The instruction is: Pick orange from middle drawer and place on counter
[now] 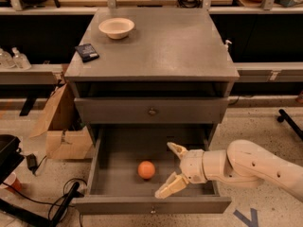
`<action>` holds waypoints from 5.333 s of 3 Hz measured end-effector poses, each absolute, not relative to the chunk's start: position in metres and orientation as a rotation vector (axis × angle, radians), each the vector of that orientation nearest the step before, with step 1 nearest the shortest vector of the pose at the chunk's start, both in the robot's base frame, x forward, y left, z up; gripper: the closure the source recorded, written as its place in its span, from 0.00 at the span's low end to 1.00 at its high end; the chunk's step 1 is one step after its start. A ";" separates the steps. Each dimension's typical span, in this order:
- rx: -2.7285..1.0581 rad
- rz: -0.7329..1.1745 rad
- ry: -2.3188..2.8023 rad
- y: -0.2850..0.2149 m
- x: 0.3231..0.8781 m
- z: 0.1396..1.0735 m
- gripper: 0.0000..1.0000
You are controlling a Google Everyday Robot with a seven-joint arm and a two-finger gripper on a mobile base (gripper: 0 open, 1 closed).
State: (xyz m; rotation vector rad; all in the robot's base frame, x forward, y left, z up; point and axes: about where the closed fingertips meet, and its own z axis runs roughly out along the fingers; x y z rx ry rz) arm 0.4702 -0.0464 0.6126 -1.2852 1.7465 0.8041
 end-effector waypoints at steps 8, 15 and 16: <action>-1.156 0.825 1.859 0.021 0.581 0.392 0.00; -0.974 0.882 1.976 -0.115 0.625 0.818 1.00; -0.988 0.915 2.041 -0.111 0.654 0.858 1.00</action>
Offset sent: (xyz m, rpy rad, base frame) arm 0.0410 0.0487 -0.1437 -0.0924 0.0913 0.0311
